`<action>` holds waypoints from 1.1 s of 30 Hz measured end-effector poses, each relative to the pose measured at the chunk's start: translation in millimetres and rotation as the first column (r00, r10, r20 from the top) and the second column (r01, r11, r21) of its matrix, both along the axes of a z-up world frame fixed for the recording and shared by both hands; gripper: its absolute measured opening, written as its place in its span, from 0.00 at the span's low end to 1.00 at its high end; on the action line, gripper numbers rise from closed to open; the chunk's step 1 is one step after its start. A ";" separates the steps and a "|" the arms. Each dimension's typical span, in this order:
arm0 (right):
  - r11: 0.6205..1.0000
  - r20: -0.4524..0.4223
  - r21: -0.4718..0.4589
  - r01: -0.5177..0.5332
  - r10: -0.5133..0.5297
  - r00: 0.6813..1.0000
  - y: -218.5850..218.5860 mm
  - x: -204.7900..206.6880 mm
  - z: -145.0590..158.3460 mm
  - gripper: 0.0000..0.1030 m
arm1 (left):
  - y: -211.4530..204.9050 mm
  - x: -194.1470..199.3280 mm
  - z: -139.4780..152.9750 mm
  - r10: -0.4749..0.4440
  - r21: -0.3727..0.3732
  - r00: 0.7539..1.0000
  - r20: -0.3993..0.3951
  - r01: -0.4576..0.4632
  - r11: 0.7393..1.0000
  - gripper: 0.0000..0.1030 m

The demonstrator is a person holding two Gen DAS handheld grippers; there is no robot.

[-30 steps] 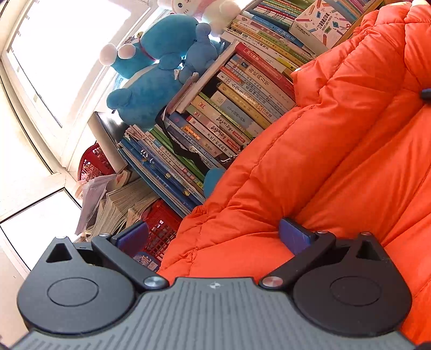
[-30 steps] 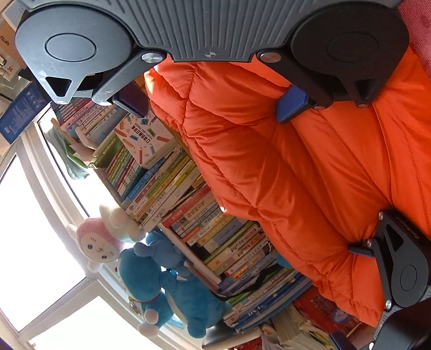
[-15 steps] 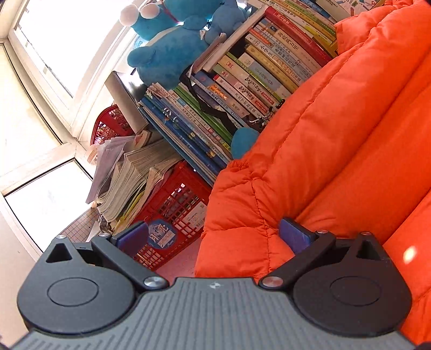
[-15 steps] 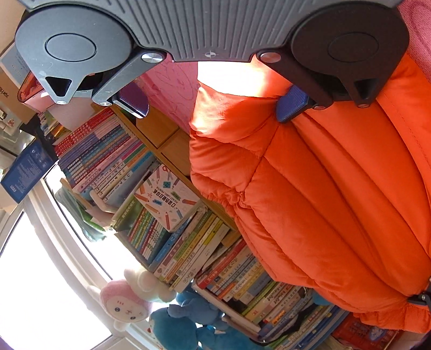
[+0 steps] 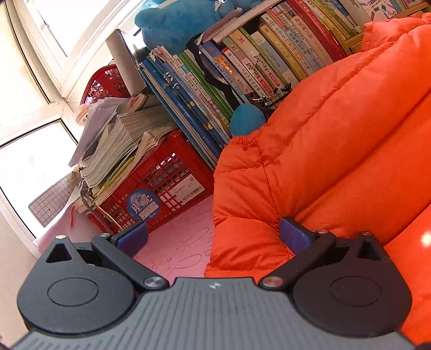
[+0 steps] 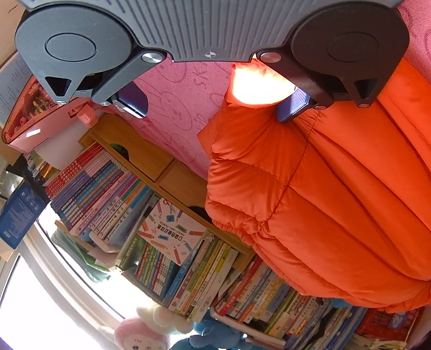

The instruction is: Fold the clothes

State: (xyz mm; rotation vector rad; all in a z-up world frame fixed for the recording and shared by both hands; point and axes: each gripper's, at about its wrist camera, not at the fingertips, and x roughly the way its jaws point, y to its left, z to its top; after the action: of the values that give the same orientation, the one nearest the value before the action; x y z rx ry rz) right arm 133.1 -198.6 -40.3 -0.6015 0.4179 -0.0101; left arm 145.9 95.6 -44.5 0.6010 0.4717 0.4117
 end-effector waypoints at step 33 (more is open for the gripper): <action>0.999 -0.024 0.037 0.010 -0.010 1.000 -6.3 3.5 1.9 0.99 | 11.8 0.4 0.4 0.009 -0.053 1.000 -0.024 -0.010 0.999 1.00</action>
State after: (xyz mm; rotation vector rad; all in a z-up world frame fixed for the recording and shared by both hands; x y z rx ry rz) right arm 136.6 -204.8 -38.4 -0.5632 0.4429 -0.0049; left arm 146.3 107.4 -44.1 0.5526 0.5073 0.3999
